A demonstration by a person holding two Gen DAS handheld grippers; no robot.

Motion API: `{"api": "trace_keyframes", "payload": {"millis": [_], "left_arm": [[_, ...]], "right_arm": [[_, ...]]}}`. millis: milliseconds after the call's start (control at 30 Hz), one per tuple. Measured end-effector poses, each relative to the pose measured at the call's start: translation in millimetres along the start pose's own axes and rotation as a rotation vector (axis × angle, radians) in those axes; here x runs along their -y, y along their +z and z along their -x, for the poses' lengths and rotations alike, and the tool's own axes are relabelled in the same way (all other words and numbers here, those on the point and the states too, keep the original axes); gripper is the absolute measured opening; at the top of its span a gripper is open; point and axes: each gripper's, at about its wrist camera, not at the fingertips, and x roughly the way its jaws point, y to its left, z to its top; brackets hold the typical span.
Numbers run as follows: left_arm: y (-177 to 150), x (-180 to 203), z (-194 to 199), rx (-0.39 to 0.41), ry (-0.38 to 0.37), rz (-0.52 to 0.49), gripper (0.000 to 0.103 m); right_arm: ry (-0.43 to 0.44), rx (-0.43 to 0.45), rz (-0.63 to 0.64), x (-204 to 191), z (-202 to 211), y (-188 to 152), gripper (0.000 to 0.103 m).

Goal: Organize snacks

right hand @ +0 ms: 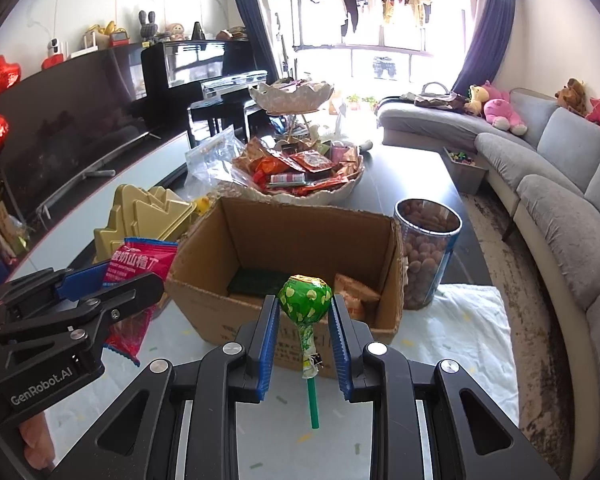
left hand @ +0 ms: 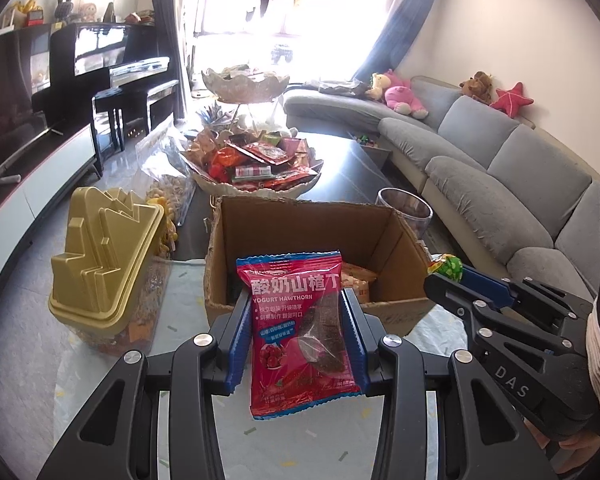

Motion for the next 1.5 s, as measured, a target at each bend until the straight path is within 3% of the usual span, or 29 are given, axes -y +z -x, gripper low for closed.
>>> {"api": "trace_keyframes", "payload": {"millis": [600,700,800,1000,1100,1300,1500], "left_arm": [[49.3,-12.9,-62.2,-0.050,0.041,-0.023,0.042],[52.0,-13.5,-65.1,-0.049,0.067,-0.034,0.049],[50.6,-12.8,-60.0,-0.023,0.111,-0.055,0.057],[37.3,-8.6,-42.2,0.009,0.147,-0.077,0.064],[30.7,-8.4,-31.7,0.019,0.156,-0.083,0.066],[13.5,-2.7,-3.8,0.061,0.174,-0.100,0.072],[-7.3,4.9,28.2,0.112,0.167,-0.099,0.078]], "right_arm": [[-0.018,-0.036,0.008,14.8,-58.4,44.3,0.026],[-0.018,-0.046,0.000,16.8,-68.8,49.0,0.027],[-0.028,-0.049,-0.037,23.4,-73.3,50.0,0.048],[-0.040,-0.046,-0.029,21.2,-67.8,41.6,0.049],[-0.035,-0.035,-0.020,16.9,-57.2,35.7,0.056],[-0.020,-0.005,-0.024,14.6,-30.4,23.2,0.059],[-0.064,0.030,-0.005,9.5,0.2,5.4,0.066]]}}
